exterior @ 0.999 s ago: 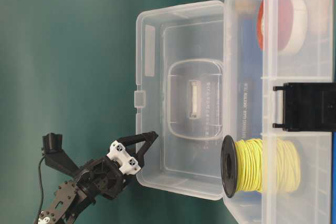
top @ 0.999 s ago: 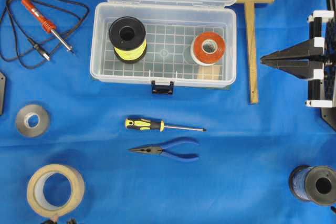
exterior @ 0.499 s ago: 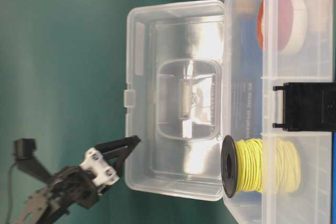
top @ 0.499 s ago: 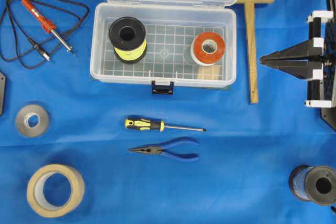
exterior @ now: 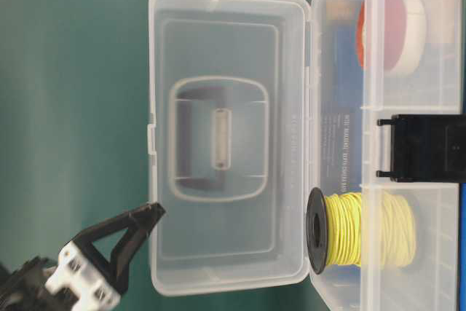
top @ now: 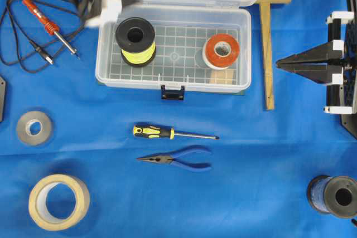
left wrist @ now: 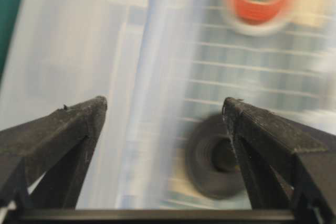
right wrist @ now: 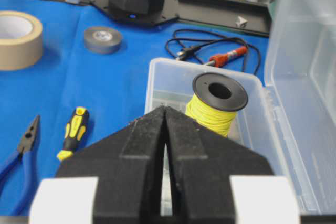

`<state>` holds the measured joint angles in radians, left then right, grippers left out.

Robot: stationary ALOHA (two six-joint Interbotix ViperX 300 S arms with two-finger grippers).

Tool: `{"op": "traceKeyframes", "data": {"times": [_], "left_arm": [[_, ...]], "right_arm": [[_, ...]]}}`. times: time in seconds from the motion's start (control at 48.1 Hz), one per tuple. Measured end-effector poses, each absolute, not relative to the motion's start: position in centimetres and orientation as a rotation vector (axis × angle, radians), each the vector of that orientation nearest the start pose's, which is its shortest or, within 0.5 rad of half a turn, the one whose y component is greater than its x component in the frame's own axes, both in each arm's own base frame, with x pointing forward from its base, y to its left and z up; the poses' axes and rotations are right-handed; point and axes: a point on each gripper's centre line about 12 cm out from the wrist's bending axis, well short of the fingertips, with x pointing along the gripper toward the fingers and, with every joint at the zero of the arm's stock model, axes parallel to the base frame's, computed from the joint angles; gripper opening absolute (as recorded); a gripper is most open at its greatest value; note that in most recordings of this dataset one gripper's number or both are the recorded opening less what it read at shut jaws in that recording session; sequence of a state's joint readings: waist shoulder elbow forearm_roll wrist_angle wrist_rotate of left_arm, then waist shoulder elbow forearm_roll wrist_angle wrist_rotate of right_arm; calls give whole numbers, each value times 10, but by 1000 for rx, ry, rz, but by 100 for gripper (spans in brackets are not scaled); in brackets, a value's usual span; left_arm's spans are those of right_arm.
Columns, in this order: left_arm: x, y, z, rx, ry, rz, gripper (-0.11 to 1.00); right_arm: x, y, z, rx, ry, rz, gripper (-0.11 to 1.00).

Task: Close the tool box with the left arm.
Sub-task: 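Push the clear lid forward and down with the left gripper to shut it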

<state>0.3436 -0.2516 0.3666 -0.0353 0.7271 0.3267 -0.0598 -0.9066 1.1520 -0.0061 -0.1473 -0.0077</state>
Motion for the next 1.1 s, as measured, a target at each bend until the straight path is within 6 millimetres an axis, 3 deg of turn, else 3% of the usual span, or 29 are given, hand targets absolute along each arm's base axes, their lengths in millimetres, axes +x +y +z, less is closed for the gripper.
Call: {"op": "traceKeyframes", "data": {"times": [0.291, 0.458, 0.749, 0.978, 1.103], "left_arm": [[325, 47, 280, 119, 941, -15, 89], [312, 13, 282, 66, 934, -65, 89], [282, -1, 323, 15, 736, -51, 89], [229, 0, 357, 30, 429, -29, 89], [198, 0, 364, 31, 282, -20, 89]], "right_arm": [[209, -12, 274, -9, 97, -58, 0], [209, -12, 275, -9, 95, -58, 0], [209, -14, 275, -9, 94, -66, 0], [208, -14, 276, -9, 91, -68, 0], [208, -14, 276, -9, 89, -68, 0]]}}
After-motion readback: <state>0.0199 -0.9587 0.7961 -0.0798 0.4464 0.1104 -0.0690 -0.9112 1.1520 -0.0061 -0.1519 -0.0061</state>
